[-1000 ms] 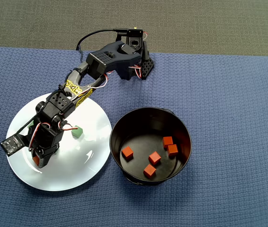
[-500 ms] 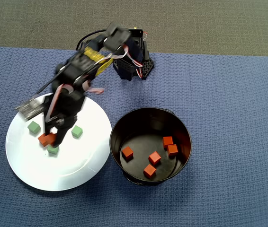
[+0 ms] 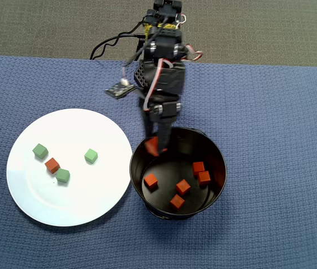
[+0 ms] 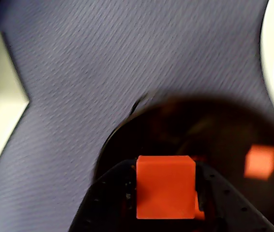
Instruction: Pick up the red cubes from the white plate and place them in the black recipient
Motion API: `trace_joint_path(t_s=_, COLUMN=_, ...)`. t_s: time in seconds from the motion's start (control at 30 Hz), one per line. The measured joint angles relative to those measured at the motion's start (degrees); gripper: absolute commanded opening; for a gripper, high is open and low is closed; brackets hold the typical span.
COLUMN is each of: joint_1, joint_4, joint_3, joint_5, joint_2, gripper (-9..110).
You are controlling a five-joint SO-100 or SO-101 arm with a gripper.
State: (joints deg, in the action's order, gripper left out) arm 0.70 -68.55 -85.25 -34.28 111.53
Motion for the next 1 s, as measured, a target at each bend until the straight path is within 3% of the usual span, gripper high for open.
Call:
trace_joint_path(t_s=0.1, joint_1=-2.64, joint_4=0.44, joint_3=-4.48, joint_5=8.44, joint_2=1.41, gripper=29)
trace_joint_path(t_s=0.37, joint_1=2.99, joint_4=2.55, joint_3=0.35, joint_5=9.40, joint_2=-3.78, gripper=28)
trace_joint_path(t_s=1.0, joint_1=39.99, joint_4=3.08, joint_3=35.77, joint_5=-42.36, joint_2=-41.66, gripper=26)
